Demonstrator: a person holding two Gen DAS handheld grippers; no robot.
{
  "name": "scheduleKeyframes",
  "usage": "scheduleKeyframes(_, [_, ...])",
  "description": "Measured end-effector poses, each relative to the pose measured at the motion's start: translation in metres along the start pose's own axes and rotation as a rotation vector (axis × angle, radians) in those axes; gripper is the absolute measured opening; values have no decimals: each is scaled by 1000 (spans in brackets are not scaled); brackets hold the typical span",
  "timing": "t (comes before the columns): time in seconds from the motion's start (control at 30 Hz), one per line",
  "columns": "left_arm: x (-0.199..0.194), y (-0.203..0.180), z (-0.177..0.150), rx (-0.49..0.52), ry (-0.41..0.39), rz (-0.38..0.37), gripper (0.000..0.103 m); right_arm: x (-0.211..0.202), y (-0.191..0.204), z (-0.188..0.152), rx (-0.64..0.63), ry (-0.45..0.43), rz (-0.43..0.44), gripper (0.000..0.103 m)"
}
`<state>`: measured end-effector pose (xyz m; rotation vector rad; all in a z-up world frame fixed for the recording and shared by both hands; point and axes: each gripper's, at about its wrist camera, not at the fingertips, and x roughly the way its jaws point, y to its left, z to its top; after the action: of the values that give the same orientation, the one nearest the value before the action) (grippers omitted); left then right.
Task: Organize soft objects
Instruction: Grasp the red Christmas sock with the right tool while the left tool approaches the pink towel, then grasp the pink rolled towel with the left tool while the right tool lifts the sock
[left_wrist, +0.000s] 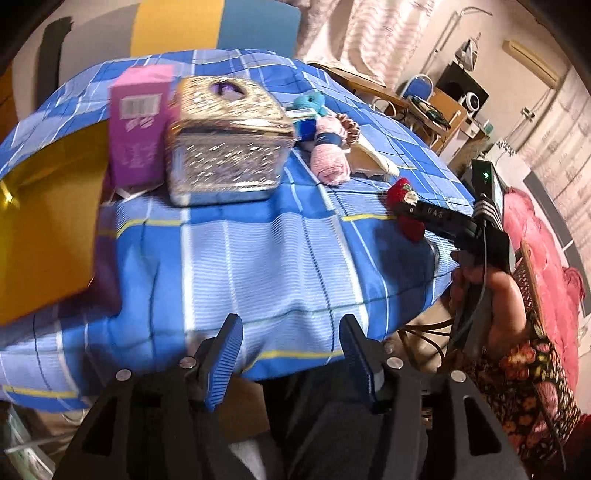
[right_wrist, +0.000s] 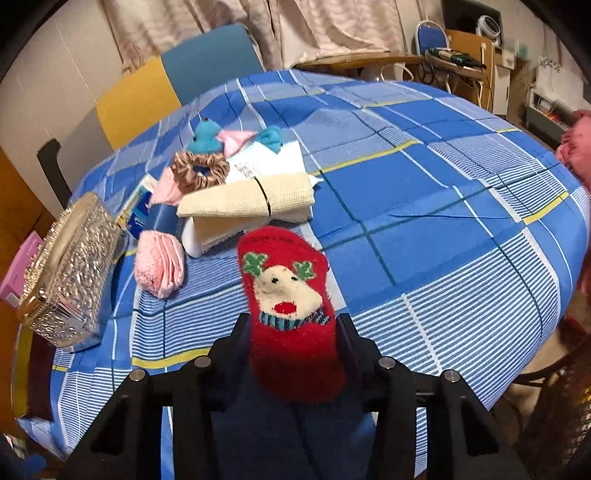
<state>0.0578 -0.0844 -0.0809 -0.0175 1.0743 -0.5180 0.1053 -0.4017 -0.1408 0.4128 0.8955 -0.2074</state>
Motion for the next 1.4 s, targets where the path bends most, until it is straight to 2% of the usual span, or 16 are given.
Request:
scheduleKeyframes(0.23, [39,-33,55,36,7,32,55,-1,-8,-3,39,-16,43,44])
scheduleKeyframes(0.4, [74,-58,103,69,11,39,55,-1,-7,-5,14,-32,52,44])
scheduleKeyframes(0.6, [115,-80,150,157,-29,134,56,0,-9,-5,25,-28,60,44])
scheduleKeyframes(0.63, [121,-82,156,165,-31,137,50,0,-9,-5,23,-29,60,44])
scheduleKeyframes(0.7, [133,-89,168,187,-45,145,52,0,-10,-5,24,-32,63,44])
scheduleKeyframes(0.77, [143,-92,173,202,-54,151,52,0,-12,-6,32,-34,71,44])
scheduleKeyframes(0.83, [152,-92,180,204,-66,189,52,-1,-14,-6,43,-35,82,44])
scheduleKeyframes(0.97, [171,-83,185,174,-54,196,52,-1,-15,-6,49,-40,90,44])
scheduleKeyframes(1.13, [190,-78,183,158,-23,167,51,-1,-18,-7,61,-48,103,44])
scheduleKeyframes(1.2, [191,-78,181,155,-35,165,36,-1,-19,-7,68,-49,111,44])
scheduleKeyframes(1.4, [172,-80,171,191,-88,191,32,-1,-17,-8,61,-56,105,44])
